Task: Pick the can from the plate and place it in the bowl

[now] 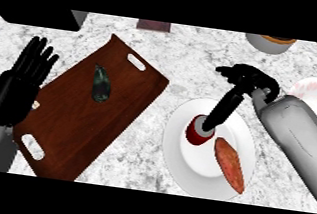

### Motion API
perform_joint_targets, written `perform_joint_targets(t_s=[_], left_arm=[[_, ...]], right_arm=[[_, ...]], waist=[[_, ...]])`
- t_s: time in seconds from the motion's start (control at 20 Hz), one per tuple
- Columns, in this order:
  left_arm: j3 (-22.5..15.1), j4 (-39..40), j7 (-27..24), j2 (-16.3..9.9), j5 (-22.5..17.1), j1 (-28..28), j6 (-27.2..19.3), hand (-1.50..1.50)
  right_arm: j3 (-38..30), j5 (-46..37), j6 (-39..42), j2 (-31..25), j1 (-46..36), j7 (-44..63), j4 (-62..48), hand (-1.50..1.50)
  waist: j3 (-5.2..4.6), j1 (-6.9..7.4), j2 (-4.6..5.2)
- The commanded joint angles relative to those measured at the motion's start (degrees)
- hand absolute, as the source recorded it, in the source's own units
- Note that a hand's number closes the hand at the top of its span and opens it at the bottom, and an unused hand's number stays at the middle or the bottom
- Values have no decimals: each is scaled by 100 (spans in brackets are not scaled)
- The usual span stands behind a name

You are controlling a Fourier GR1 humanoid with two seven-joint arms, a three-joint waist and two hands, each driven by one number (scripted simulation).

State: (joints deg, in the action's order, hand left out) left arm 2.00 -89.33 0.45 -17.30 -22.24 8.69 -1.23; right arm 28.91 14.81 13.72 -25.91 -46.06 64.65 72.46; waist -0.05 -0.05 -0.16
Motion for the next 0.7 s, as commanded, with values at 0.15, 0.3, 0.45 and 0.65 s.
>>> perform_joint_targets(t_s=[0.15,0.3,0.45,0.65], left_arm=[[202,94,51,-90,-90,37,184,0],[37,-226,110,78,114,-190,-4,0],[11,-369,174,206,23,-179,28,0],[278,-25,73,20,10,-147,359,0]], right_arm=[[377,-630,-472,32,437,1052,984,-150],[271,-924,-444,-13,530,884,971,-150],[562,-1500,-667,352,887,262,595,-150],[237,-1761,-453,342,1197,132,786,-150]], waist=[[0,-54,-15],[3,1,-5],[5,41,9],[4,13,12]])
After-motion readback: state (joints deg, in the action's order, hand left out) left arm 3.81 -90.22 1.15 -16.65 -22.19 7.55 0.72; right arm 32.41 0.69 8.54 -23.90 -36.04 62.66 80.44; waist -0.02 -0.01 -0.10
